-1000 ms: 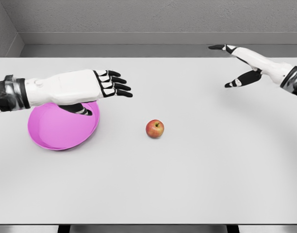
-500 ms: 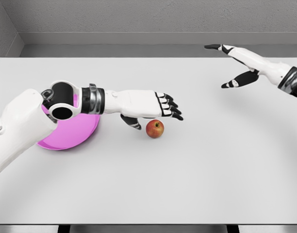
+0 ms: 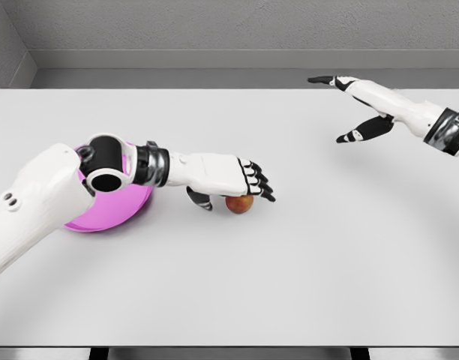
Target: Put the apple on the plate with both arms
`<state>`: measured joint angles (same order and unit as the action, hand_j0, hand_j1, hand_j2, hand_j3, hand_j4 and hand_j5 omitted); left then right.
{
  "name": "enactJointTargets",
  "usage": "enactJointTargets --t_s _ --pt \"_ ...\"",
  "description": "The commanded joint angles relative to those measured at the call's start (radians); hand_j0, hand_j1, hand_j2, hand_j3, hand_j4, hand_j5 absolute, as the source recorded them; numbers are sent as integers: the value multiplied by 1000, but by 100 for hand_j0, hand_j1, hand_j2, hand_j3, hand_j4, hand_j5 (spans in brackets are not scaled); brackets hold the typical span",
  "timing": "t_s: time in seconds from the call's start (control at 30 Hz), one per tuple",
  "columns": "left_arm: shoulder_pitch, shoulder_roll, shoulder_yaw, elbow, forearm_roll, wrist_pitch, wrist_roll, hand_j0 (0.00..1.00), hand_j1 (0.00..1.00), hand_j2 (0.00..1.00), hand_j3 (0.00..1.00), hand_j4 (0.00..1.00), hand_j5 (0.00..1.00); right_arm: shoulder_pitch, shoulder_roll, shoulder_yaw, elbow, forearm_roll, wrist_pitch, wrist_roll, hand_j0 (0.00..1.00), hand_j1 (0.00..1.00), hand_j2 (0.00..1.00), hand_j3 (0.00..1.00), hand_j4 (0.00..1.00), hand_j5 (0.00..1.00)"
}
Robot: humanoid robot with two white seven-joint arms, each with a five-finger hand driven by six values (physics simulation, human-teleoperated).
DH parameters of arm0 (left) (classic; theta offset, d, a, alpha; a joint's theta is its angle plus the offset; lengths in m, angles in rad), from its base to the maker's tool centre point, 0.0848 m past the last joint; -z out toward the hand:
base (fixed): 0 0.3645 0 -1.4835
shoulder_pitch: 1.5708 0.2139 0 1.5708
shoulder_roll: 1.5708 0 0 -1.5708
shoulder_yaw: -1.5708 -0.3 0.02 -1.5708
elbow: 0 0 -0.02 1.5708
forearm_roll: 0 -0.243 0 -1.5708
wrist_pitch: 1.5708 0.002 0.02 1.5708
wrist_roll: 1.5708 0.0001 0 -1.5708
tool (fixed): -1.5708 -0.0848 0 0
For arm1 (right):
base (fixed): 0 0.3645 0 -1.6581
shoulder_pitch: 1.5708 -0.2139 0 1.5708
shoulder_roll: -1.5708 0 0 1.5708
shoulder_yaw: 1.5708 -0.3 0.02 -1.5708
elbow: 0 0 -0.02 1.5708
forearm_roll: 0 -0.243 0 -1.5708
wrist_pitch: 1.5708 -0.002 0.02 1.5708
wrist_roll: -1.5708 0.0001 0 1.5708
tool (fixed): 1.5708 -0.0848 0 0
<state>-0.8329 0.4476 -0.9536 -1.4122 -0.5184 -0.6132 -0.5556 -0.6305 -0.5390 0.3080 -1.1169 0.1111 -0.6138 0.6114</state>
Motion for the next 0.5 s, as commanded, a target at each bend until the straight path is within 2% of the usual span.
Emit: enactJointTargets --t_s 0.0,0.2,0.3,0.47 --pt "0 -10 -5 1 -6 2 -9 100 100 100 100 100 100 0 -3 -1 -17 -8 3 0 100 100 100 100 100 100" --pt "-17 -43 -4 22 -8 2 -7 100 100 100 100 100 100 12 -1 -1 -37 -8 3 0 100 100 100 100 100 100" --pt "-25 -49 -4 70 -11 2 -7 100 100 100 100 100 100 14 -3 -1 -37 -10 3 0 100 100 100 100 100 100" --pt "-26 -52 -7 72 -12 2 -12 96 96 96 96 96 96 21 -7 -4 -38 -8 3 0 100 100 100 100 100 100"
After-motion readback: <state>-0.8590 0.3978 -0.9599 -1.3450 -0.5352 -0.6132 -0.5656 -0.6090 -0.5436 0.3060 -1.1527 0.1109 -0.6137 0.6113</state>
